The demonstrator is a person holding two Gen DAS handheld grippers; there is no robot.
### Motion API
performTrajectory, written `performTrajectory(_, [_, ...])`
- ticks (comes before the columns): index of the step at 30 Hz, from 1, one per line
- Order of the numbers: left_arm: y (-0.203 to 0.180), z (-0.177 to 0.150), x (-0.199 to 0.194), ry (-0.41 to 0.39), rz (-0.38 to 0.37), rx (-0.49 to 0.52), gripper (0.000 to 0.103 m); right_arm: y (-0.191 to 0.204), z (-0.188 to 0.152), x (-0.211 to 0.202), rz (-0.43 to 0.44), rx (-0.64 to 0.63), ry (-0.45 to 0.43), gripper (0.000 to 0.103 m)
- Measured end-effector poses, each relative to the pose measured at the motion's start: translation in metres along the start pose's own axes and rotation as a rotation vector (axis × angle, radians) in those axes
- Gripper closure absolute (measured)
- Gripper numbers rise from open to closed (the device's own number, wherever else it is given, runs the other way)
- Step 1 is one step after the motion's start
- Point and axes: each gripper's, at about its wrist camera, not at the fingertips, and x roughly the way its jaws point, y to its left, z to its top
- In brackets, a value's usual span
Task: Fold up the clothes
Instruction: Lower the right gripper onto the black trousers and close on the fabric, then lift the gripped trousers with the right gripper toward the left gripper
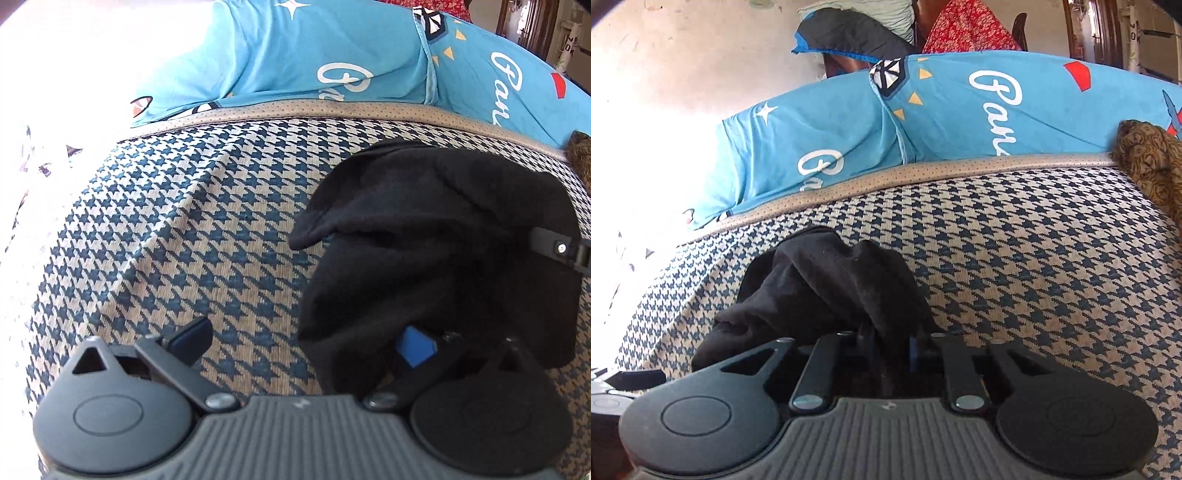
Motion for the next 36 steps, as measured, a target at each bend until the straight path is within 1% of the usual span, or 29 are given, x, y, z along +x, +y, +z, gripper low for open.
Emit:
performTrajectory(1, [0.001,0.001,-0.004,-0.008,0.019,-0.008,0.000,-0.002,0.002,-0.003,-0.008,0.010,-0.026,0.093])
performTrajectory(3, [0.004,0.002,-0.010,-0.018,0.048,-0.024,0.000,-0.007,0.006,-0.009,-0.037,0.028,-0.072,0.096])
performTrajectory(6, [0.009,0.000,-0.025,-0.017,0.086,-0.053,0.000,-0.016,0.010,-0.015,-0.086,0.065,-0.114,0.098])
performTrajectory(12, [0.018,-0.002,-0.036,-0.023,0.147,-0.093,0.000,-0.041,0.016,-0.026,-0.262,0.149,-0.175,0.099])
performTrajectory(14, [0.020,-0.002,-0.037,-0.022,0.170,-0.101,0.000,-0.051,0.016,-0.026,-0.321,0.197,-0.163,0.099])
performTrajectory(16, [0.022,-0.003,-0.038,-0.024,0.168,-0.120,0.000,-0.062,0.014,-0.024,-0.374,0.241,-0.113,0.096])
performTrajectory(17, [0.024,-0.004,-0.040,-0.029,0.163,-0.134,0.000,-0.066,0.014,-0.023,-0.378,0.253,-0.092,0.094])
performTrajectory(19, [0.027,-0.004,-0.046,-0.053,0.155,-0.161,0.000,-0.070,0.013,-0.026,-0.364,0.270,-0.082,0.077])
performTrajectory(22, [0.033,-0.004,-0.057,-0.103,0.148,-0.189,0.000,-0.070,0.013,-0.033,-0.354,0.262,-0.091,0.062])
performTrajectory(25, [0.039,-0.004,-0.066,-0.143,0.153,-0.220,0.000,-0.069,0.014,-0.039,-0.340,0.247,-0.102,0.060])
performTrajectory(27, [0.043,-0.003,-0.068,-0.141,0.168,-0.239,0.000,-0.069,0.015,-0.043,-0.331,0.236,-0.109,0.059])
performTrajectory(29, [0.048,-0.001,-0.067,-0.133,0.174,-0.260,0.000,-0.068,0.016,-0.047,-0.322,0.226,-0.116,0.056])
performTrajectory(31, [0.051,-0.001,-0.067,-0.131,0.158,-0.270,0.000,-0.069,0.016,-0.050,-0.329,0.219,-0.119,0.050])
performTrajectory(34, [0.044,0.001,-0.064,-0.124,0.125,-0.229,0.000,-0.063,0.011,-0.050,-0.298,0.173,-0.096,0.048])
performTrajectory(36, [0.037,0.001,-0.061,-0.116,0.120,-0.190,0.000,-0.059,0.008,-0.051,-0.276,0.142,-0.082,0.043])
